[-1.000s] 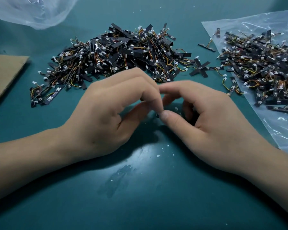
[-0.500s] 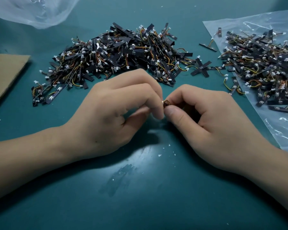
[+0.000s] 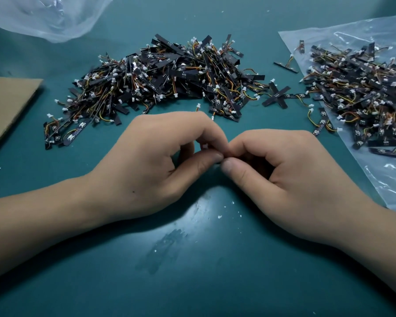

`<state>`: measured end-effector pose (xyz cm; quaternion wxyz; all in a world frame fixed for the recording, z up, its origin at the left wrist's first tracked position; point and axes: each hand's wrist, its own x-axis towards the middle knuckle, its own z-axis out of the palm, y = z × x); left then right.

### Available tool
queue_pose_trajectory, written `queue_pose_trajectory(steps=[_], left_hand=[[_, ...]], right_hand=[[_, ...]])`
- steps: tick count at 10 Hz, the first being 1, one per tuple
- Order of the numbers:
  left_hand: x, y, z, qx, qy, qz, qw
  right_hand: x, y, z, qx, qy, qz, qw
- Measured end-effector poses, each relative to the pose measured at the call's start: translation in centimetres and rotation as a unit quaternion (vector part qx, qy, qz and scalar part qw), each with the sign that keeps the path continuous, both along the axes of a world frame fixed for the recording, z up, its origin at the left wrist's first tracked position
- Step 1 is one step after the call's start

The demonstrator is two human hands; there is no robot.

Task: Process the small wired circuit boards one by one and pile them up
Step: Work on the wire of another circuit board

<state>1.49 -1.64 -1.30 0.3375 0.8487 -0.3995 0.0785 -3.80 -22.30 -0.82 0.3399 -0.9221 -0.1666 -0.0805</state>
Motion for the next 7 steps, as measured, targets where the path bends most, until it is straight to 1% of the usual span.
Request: queue_pose_trajectory(steps=[1,3,4,5,7], left_hand=[[0.3,0.6,-0.2,-0.028,0.007,0.027,0.999],[0.5,0.7,-0.1,-0.035,-0.032,0.02,0.999],[0.3,0.4,0.5,-0.065,-0.059,-0.025,0.996],[0.3,0.2,0.7,-0.074,-0.056,-0.034,0.995],[0.2,0.6,1.1,-0.02,-0.02,-0.031,0.999]], right_hand=[[-0.1,-0.1,0.2,0.005,0.014,0.011,1.0],[-0.1,-0.1,0.4,-0.015,0.034,0.027,0.999],[-0.1,-0.2,0.5,-0.015,0.036,0.031,0.999],[-0.1,-0.2,0.5,-0.014,0.035,0.038,0.999],[-0.1,-0.1,0.4,-0.016,0.03,0.04,0.999]])
